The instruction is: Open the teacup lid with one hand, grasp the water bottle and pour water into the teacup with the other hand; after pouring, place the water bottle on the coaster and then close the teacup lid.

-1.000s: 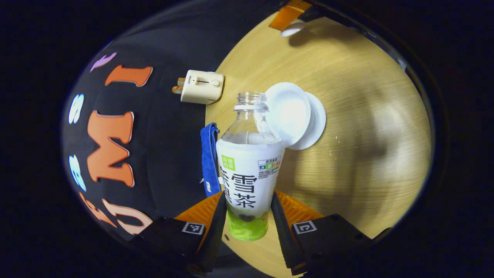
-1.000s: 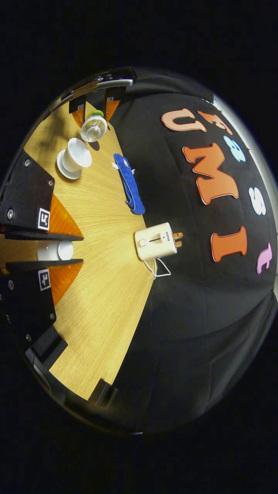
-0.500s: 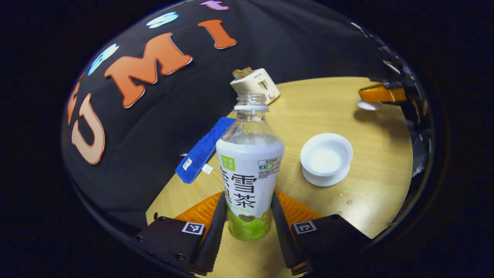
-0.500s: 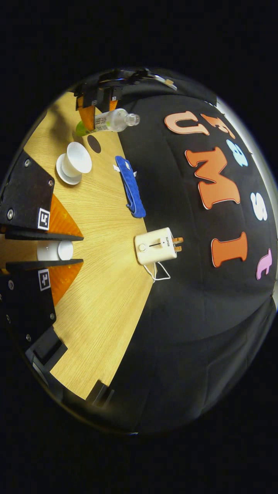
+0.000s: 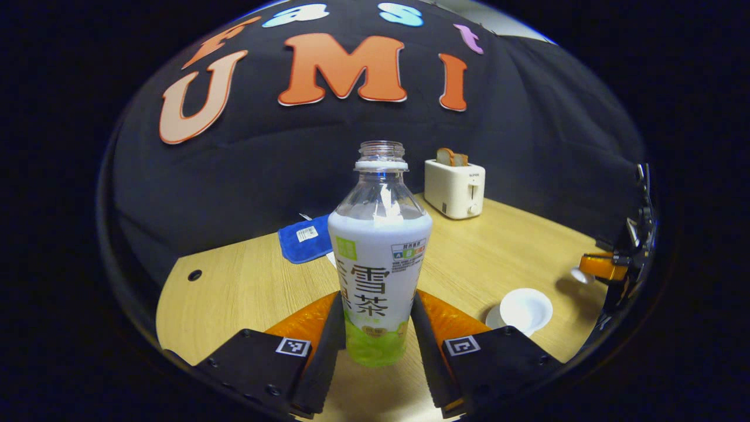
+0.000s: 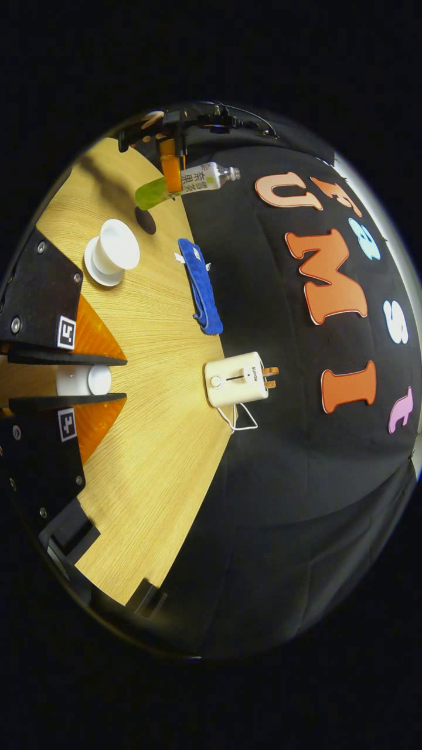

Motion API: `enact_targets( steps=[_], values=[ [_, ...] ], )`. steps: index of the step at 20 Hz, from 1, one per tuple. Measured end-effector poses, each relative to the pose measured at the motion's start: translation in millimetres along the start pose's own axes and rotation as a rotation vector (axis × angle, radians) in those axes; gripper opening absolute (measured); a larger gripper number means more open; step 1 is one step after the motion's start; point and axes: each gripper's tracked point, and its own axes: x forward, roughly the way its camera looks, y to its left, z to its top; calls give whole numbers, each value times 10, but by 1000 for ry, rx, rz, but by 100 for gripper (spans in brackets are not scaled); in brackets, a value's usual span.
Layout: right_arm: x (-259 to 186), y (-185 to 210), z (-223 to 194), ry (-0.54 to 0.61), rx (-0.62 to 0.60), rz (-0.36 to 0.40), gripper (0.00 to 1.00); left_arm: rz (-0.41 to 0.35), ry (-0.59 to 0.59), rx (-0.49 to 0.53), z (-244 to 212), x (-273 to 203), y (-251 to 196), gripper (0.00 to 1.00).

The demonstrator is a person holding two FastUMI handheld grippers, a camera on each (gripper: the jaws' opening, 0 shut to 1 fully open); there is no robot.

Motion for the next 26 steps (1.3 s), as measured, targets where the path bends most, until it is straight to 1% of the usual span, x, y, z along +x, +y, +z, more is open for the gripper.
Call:
enact_targets(
  steps=[1, 2, 3, 4, 6, 7, 10, 11, 12, 15, 16, 17, 18, 22, 26],
  values=[
    [8, 9, 8, 2, -4, -1, 22, 0, -22, -51, 43, 45, 71, 68],
    [13, 25, 5, 3, -8, -2, 22, 2, -40, -91, 53, 91, 162, 71],
    [19, 37, 5, 5, -13, -4, 22, 18, -58, -121, 57, 133, 272, 65],
    [28, 48, 12, 6, -17, -5, 22, 40, -69, -135, 48, 193, 393, 69],
    [45, 50, 24, 9, -23, -12, 22, 78, -80, -127, 8, 288, 579, 67],
    [54, 43, 30, 10, -24, -17, 22, 93, -78, -122, -45, 334, 666, 70],
    [92, 50, 22, 18, -24, -25, 22, 103, -83, -121, -116, 461, 781, 69],
    [103, 63, 15, 21, -24, -27, 22, 110, -81, -126, -138, 481, 803, 70],
    [115, 69, 8, 24, -27, -28, 22, 106, -79, -129, -162, 500, 803, 69],
    [158, 113, 3, 33, -35, -28, 22, 103, -63, -135, -237, 559, 807, 70],
    [161, 113, -4, 35, -37, -28, 22, 107, -62, -126, -249, 577, 818, 67],
    [174, 119, -3, 36, -37, -28, 22, 109, -63, -117, -258, 588, 825, 67],
    [173, 125, -10, 38, -37, -27, 22, 105, -62, -112, -269, 585, 798, 70],
    [198, 153, -19, 42, -38, -25, 22, 96, -56, -109, -301, 612, 764, 67],
    [211, 154, -14, 46, -39, -24, 22, 91, -63, -108, -326, 630, 744, 67]
  ],
)
